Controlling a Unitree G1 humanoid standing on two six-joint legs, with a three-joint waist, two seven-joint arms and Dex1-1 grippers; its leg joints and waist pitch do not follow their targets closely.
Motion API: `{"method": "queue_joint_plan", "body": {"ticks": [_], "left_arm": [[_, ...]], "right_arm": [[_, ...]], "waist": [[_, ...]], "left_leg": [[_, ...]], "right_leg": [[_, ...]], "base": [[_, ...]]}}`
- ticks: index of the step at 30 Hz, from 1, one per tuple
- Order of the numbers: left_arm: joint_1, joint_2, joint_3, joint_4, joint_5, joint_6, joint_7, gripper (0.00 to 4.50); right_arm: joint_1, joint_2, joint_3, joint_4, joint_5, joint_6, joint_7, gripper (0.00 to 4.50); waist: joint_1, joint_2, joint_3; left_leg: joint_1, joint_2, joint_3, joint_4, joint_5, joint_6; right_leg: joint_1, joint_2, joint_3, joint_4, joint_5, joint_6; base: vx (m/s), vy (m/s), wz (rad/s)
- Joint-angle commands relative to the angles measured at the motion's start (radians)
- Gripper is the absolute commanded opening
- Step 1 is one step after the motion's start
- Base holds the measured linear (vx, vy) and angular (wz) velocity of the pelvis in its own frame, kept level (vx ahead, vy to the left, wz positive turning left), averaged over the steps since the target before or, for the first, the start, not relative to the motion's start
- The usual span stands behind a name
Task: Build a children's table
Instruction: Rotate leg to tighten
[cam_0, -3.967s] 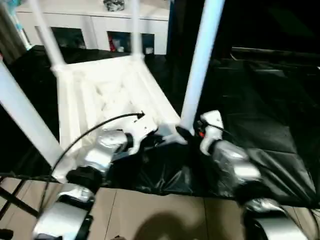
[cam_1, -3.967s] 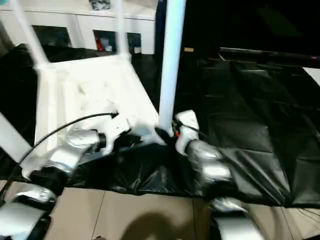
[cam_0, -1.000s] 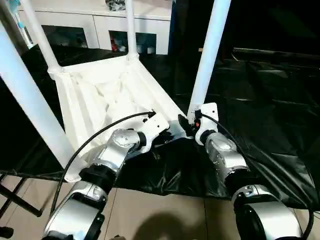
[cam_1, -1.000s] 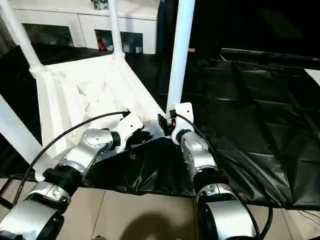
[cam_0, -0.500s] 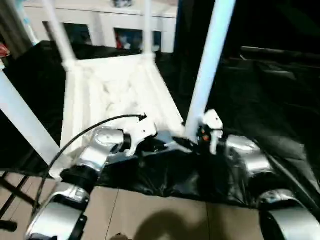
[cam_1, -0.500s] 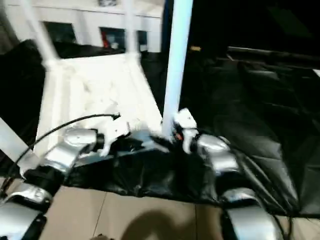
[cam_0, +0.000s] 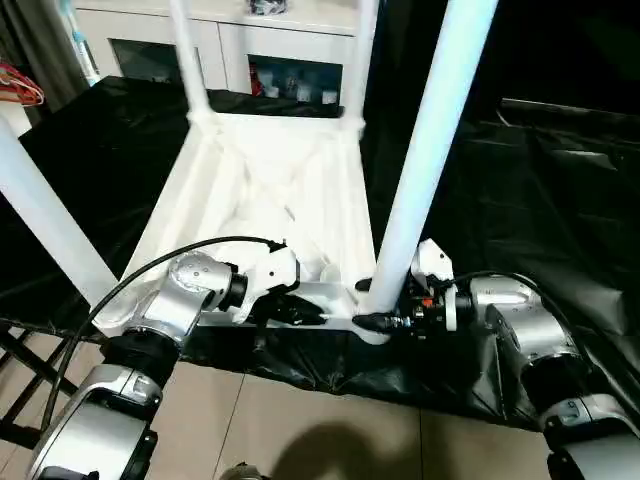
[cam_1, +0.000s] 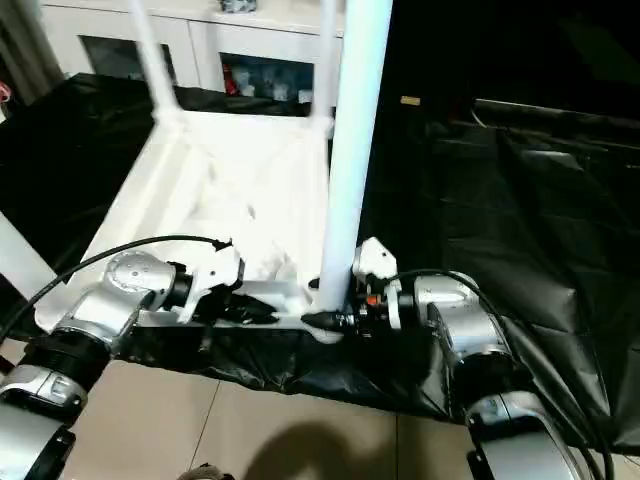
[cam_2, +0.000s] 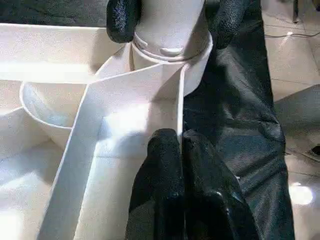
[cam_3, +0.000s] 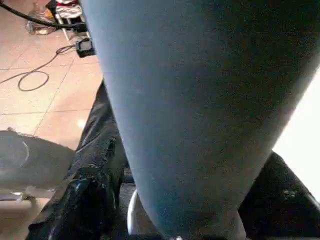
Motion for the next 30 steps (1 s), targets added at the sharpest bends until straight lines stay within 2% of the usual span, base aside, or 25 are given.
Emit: {"method": "queue_joint_plan", "body": {"ticks": [1,9,14,16,18,20,23,25,27,28,29,30], "left_arm": [[-0.048,-0.007,0.009,0.003,-0.017,-0.010,0.029,0.00],[-0.045,-0.028,0.011,0.003,-0.016,-0.006,0.053,0.00],[-0.049,-0.076,0.022,0.009,-0.004,0.017,0.156,0.00],[-0.054,-0.091,0.020,0.014,0.011,0.025,0.201,0.00],[-0.058,-0.102,0.020,0.018,0.020,0.031,0.232,0.00],[-0.068,-0.154,0.029,0.026,0.026,0.062,0.315,0.00],[-0.081,-0.210,0.032,0.035,0.042,0.084,0.417,0.00],[-0.082,-0.216,0.032,0.036,0.044,0.087,0.426,0.00],[-0.085,-0.233,0.032,0.037,0.050,0.094,0.460,0.00],[-0.092,-0.273,0.032,0.044,0.062,0.105,0.529,0.00],[-0.092,-0.273,0.032,0.044,0.062,0.105,0.529,0.00],[-0.095,-0.290,0.033,0.048,0.067,0.110,0.557,0.00]], "right_arm": [[0.042,0.014,0.095,-0.008,-0.028,0.033,0.074,2.60],[0.062,0.014,0.100,-0.044,-0.020,0.066,0.066,2.08],[0.075,0.061,0.038,-0.018,-0.003,0.070,-0.071,2.05],[0.069,0.085,0.013,0.005,-0.006,0.060,-0.145,2.02],[0.066,0.101,-0.001,0.018,-0.007,0.055,-0.188,2.01],[0.049,0.159,-0.045,0.071,-0.019,0.056,-0.364,2.00],[0.027,0.224,-0.078,0.126,-0.020,0.073,-0.510,1.99],[0.024,0.231,-0.081,0.131,-0.020,0.075,-0.526,1.99],[0.010,0.256,-0.096,0.156,-0.019,0.082,-0.582,1.99],[-0.041,0.316,-0.128,0.228,-0.026,0.102,-0.736,1.99],[-0.041,0.316,-0.128,0.228,-0.026,0.102,-0.736,1.99],[-0.068,0.342,-0.142,0.264,-0.028,0.113,-0.805,1.99]], "waist": [[-0.003,0.000,-0.057],[-0.002,0.000,-0.058],[-0.003,-0.001,-0.054],[-0.005,0.000,-0.051],[-0.012,-0.003,-0.049],[-0.018,-0.003,-0.047],[-0.042,-0.003,-0.047],[-0.050,-0.004,-0.047],[-0.059,-0.003,-0.047],[-0.061,-0.003,-0.047],[-0.070,0.007,-0.047],[-0.073,0.007,-0.047]], "left_leg": [[0.011,0.050,-0.020,-0.060,-0.237,0.050],[0.010,0.051,-0.020,-0.059,-0.236,0.046],[0.012,0.052,-0.021,-0.062,-0.259,0.038],[0.018,0.050,-0.022,-0.063,-0.289,0.027],[0.017,0.047,-0.026,-0.065,-0.305,0.018],[0.019,0.045,-0.029,-0.066,-0.319,0.011],[0.017,0.040,-0.036,-0.067,-0.346,0.000],[0.018,0.037,-0.037,-0.066,-0.353,0.010],[0.018,0.039,-0.037,-0.068,-0.356,0.019],[0.016,0.038,-0.038,-0.068,-0.358,0.021],[0.014,0.040,-0.040,-0.072,-0.363,0.006],[0.011,0.040,-0.045,-0.075,-0.375,-0.003]], "right_leg": [[0.045,-0.089,0.050,-0.075,-0.310,-0.170],[0.046,-0.089,0.050,-0.074,-0.296,-0.175],[0.043,-0.090,0.050,-0.078,-0.338,-0.167],[0.038,-0.093,0.050,-0.086,-0.394,-0.159],[0.040,-0.095,0.049,-0.094,-0.466,-0.134],[0.035,-0.098,0.048,-0.104,-0.539,-0.105],[0.035,-0.097,0.040,-0.113,-0.603,-0.077],[0.035,-0.097,0.037,-0.120,-0.615,-0.071],[0.032,-0.094,0.037,-0.120,-0.588,-0.082],[0.035,-0.094,0.036,-0.121,-0.589,-0.081],[0.034,-0.092,0.036,-0.116,-0.569,-0.094],[0.040,-0.092,0.031,-0.114,-0.571,-0.091]], "base": [[0.000,0.000,0.00],[0.000,0.000,0.00],[0.000,0.000,0.00],[0.000,0.000,0.00],[0.000,0.000,0.00],[-0.028,-0.001,-0.01],[0.000,0.000,0.00],[0.000,0.000,0.00],[0.000,0.000,0.00],[0.000,0.000,0.00],[0.000,0.000,0.00],[0.000,0.000,0.00]]}}
